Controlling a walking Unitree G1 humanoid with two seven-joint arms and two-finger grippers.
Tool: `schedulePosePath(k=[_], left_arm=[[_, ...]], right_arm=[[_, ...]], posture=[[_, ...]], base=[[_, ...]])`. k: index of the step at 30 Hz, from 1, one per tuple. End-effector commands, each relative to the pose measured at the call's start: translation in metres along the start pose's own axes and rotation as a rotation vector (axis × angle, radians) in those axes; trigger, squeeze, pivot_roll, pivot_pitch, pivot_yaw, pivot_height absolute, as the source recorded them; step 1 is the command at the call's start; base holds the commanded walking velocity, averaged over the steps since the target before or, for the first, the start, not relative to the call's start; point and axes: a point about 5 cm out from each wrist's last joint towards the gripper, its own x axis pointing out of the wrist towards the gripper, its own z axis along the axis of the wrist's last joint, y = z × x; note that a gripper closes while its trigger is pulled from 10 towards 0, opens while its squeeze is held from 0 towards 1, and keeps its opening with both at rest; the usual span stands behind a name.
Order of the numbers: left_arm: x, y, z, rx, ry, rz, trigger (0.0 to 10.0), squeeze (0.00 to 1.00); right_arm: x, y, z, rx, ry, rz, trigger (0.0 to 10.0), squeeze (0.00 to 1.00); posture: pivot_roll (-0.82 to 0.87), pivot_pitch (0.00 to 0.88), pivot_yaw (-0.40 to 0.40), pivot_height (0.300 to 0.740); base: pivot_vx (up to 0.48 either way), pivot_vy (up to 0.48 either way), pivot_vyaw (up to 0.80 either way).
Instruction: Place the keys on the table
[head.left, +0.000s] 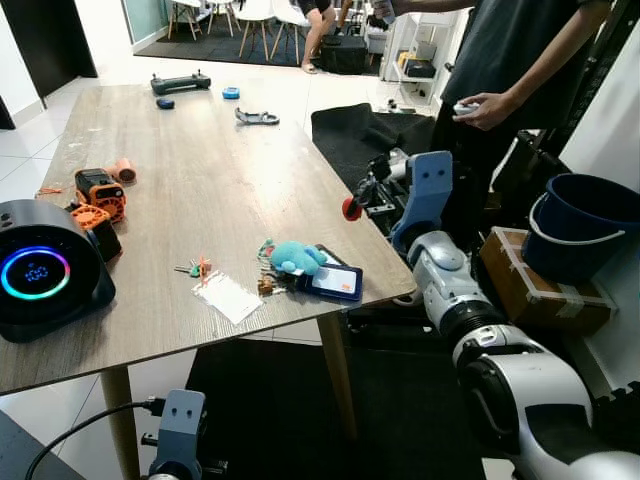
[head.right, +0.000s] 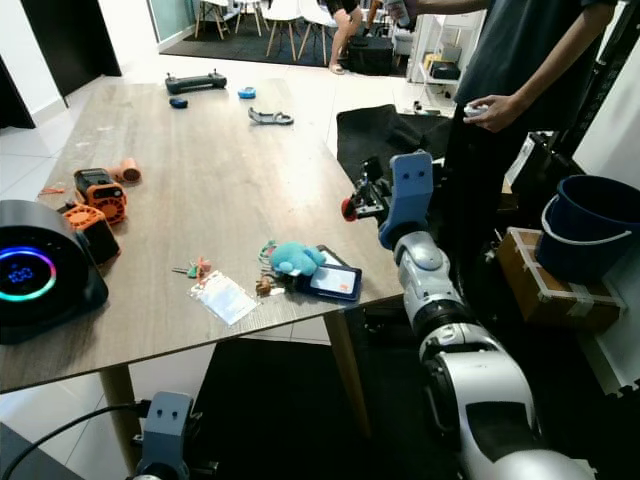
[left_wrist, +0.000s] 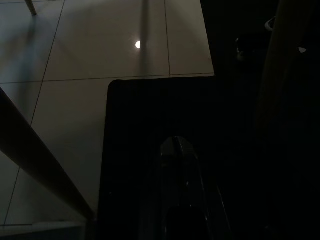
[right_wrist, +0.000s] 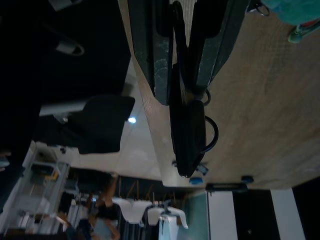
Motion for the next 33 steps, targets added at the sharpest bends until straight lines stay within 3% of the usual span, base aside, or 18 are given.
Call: schedulePosePath(k=[1, 8, 12, 13, 14, 16, 23, 28, 29, 30, 31, 33], left_arm=[[-0.001, -0.005, -0.002, -0.002, 0.011, -0.014, 10.0, 0.0], [-0.001, -0.003, -0.002, 0.003, 0.016, -0.014, 10.0, 0.0], [-0.001, -0.003, -0.003, 0.005, 0.017, -0.014, 10.0, 0.0], [-0.002, -0.003, -0.003, 0.005, 0.018, -0.015, 10.0, 0.0], [-0.002, -0.003, -0.003, 0.005, 0.018, -0.015, 10.0, 0.0], [-0.001, -0.004, -0.003, 0.004, 0.02, -0.017, 10.0, 0.0], [0.0, -0.005, -0.001, 0.001, 0.017, -0.017, 10.0, 0.0], [0.001, -0.003, 0.0, -0.004, 0.014, -0.008, 10.0, 0.0], [0.0, -0.002, -0.001, -0.004, 0.016, -0.003, 10.0, 0.0], [-0.003, 0.004, -0.005, 0.002, 0.034, 0.013, 10.0, 0.0], [-0.003, 0.004, -0.005, 0.002, 0.034, 0.013, 10.0, 0.0], [-0.007, 0.008, -0.011, 0.011, 0.058, 0.021, 10.0, 0.0]], right_arm=[[0.0, -0.005, -0.002, 0.007, 0.035, -0.028, 10.0, 0.0], [0.0, 0.001, -0.01, 0.008, 0.09, -0.012, 10.0, 0.0], [-0.003, 0.016, -0.017, 0.015, 0.096, 0.094, 10.0, 0.0], [-0.006, 0.029, -0.023, 0.006, 0.088, 0.169, 10.0, 0.0], [-0.006, 0.029, -0.023, 0.006, 0.088, 0.169, 10.0, 0.0], [-0.009, 0.048, -0.028, 0.013, 0.069, 0.259, 10.0, 0.0], [-0.013, 0.065, -0.031, 0.033, 0.031, 0.324, 10.0, 0.0], [-0.013, 0.054, -0.023, 0.077, -0.045, 0.253, 10.0, 0.0], [-0.012, 0.045, -0.021, 0.083, -0.062, 0.21, 10.0, 0.0], [-0.015, 0.012, -0.016, 0.098, -0.103, 0.061, 10.0, 0.0], [-0.015, 0.012, -0.016, 0.098, -0.103, 0.061, 10.0, 0.0], [-0.023, -0.02, -0.016, 0.095, -0.125, -0.076, 10.0, 0.0]], posture=[[0.1, 0.109, -0.048, 0.74], [0.1, 0.105, -0.047, 0.74], [0.1, 0.104, -0.046, 0.74], [0.1, 0.107, -0.04, 0.74], [0.1, 0.107, -0.04, 0.74], [0.09, 0.107, -0.039, 0.74], [0.1, 0.107, -0.043, 0.74], [0.1, 0.103, -0.047, 0.74], [0.1, 0.098, -0.049, 0.74], [0.1, 0.092, -0.048, 0.74], [0.1, 0.092, -0.048, 0.74], [0.1, 0.087, -0.048, 0.74]], base=[[0.0, 0.0, 0.0], [0.0, 0.0, 0.0], [0.0, 0.0, 0.0], [0.0, 0.0, 0.0], [0.0, 0.0, 0.0], [0.0, 0.0, 0.0], [0.0, 0.0, 0.0], [0.0, 0.0, 0.0], [0.0, 0.0, 0.0], [0.0, 0.0, 0.0], [0.0, 0.0, 0.0], [0.0, 0.0, 0.0]])
